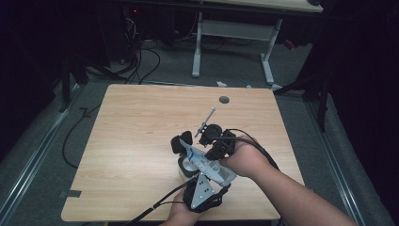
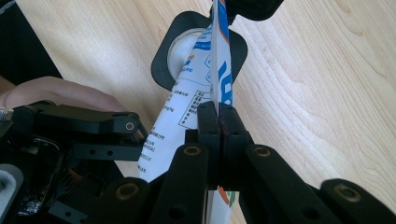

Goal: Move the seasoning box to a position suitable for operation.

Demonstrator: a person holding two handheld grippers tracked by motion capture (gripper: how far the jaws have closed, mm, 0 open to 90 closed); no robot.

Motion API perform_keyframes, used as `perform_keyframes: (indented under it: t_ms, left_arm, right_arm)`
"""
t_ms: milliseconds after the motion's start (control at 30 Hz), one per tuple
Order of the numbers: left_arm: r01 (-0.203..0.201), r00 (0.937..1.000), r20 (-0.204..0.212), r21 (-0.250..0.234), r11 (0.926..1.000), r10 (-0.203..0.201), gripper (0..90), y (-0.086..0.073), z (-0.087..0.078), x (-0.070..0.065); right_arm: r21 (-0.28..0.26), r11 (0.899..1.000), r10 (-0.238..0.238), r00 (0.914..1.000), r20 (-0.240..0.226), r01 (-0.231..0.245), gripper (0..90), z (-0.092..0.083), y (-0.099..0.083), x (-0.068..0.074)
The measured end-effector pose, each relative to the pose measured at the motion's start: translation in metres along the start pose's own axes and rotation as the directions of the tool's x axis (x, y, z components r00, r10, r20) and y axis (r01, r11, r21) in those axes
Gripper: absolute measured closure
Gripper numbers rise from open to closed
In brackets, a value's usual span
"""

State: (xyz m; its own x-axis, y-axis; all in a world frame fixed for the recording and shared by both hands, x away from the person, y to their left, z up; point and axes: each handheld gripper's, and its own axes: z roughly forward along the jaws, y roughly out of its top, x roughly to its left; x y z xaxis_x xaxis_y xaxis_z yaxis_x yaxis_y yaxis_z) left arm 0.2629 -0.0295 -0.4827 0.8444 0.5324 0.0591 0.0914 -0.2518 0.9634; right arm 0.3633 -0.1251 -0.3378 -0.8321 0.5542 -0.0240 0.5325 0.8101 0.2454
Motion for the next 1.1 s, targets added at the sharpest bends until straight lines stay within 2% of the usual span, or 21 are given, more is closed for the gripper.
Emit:
perform_keyframes:
  t_ms: [700,1100]
  left_arm:
    - [-0.007,0.9999,-0.011,-0.009,0.9999,0.006,48.5,0.0033,-0.0027,0.0029]
    - [0.003,0.9998,-0.018,-0.011,0.9999,-0.003,48.5,0.0031,-0.0029,0.0047]
  right_arm:
    - [-0.003,1.0,-0.008,0.9999,0.006,0.008,89.8,-0.0042,0.0043,0.0011]
    - [0.0,1.0,-0.013,0.9999,0.008,0.013,89.8,-0.0019,0.0086,0.0008]
